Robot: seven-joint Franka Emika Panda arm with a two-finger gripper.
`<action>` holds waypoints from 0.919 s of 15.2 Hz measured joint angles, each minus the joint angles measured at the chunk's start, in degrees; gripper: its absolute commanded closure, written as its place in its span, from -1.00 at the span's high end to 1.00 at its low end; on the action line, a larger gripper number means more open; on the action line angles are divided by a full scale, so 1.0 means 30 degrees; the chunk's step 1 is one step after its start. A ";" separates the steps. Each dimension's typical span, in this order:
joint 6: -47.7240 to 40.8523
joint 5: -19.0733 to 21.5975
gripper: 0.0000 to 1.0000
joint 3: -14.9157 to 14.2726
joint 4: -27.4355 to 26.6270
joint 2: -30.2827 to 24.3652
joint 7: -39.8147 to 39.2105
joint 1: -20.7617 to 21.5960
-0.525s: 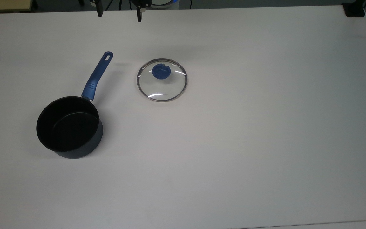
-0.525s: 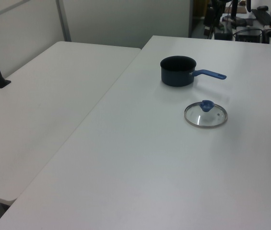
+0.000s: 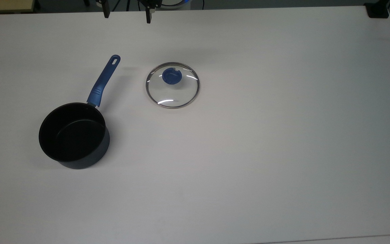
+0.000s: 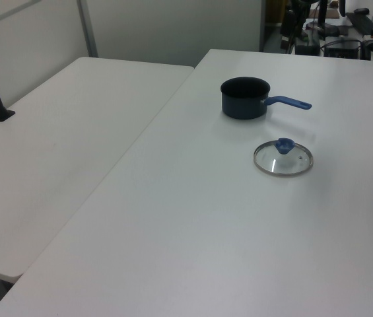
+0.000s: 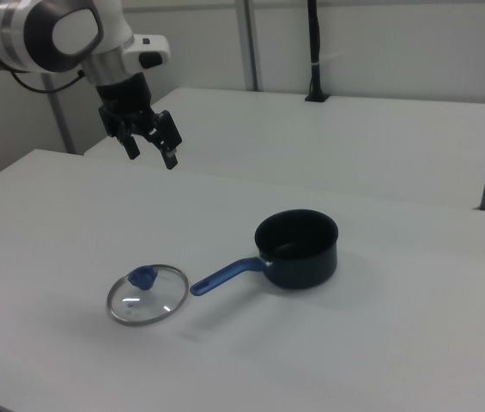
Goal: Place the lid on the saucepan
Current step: 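Move the gripper from rest toward the glass lid's blue knob, then lower the gripper onto the blue knob and close on it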
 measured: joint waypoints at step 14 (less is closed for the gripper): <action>-0.2183 -0.0063 1.00 0.0280 -0.3621 0.0090 -0.4545 0.0317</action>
